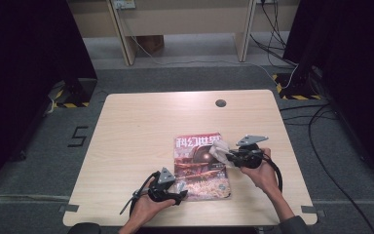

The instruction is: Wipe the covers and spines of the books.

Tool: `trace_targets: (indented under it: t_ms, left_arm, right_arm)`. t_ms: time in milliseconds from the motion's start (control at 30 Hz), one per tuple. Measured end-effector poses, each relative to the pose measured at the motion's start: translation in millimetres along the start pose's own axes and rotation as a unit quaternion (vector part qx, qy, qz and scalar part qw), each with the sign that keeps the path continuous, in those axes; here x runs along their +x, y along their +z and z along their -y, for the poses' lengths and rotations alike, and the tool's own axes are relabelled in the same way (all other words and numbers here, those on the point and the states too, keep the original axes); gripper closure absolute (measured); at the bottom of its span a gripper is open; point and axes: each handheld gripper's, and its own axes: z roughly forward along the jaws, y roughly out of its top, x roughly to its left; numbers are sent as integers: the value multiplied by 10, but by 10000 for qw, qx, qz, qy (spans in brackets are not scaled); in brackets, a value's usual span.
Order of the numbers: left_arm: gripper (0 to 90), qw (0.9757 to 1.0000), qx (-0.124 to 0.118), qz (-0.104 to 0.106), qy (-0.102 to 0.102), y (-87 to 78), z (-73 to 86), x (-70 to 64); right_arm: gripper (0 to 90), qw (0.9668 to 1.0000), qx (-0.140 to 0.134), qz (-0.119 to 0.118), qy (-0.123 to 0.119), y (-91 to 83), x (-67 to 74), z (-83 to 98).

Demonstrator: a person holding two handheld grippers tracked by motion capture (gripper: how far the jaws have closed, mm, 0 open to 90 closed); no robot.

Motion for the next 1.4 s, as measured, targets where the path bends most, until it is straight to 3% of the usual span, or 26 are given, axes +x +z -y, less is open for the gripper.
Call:
trace_targets:
  t_ms: [267, 433, 600, 733, 833, 1067, 1167, 1300, 1400]
  left_arm:
    - [320, 9999, 38, 111, 109, -76, 94, -156]
    - [319, 9997, 86, 130, 174, -93, 104, -185]
    - [325, 9994, 77, 63, 328, -96, 95, -207]
    - [318, 9994, 123, 116, 291, -90, 83, -192]
    - [315, 9994, 121, 99, 307, -91, 84, -195]
    - [308, 9988, 221, 111, 418, -88, 53, -189]
    - [300, 9989, 240, 143, 368, -84, 49, -174]
    - [293, 9986, 263, 112, 434, -84, 41, -179]
    - [292, 9985, 234, 75, 496, -89, 45, -195]
  right_arm:
    - [796, 9998, 160, -91, -127, 161, 139, -15]
    - [795, 9993, 286, -138, -214, 348, 230, -52]
    - [793, 9984, 475, 9, -301, 571, 266, -93]
    - [793, 9984, 456, 159, -279, 653, 192, -113]
    - [794, 9986, 404, 321, -103, 684, 95, -135]
    - [794, 9955, 289, 889, 131, 690, -189, -154]
    - [794, 9960, 211, 808, 328, 682, -275, -139]
    - [798, 9956, 282, 884, 90, 694, -191, -161]
    - [799, 9974, 373, 596, -141, 728, -32, -191]
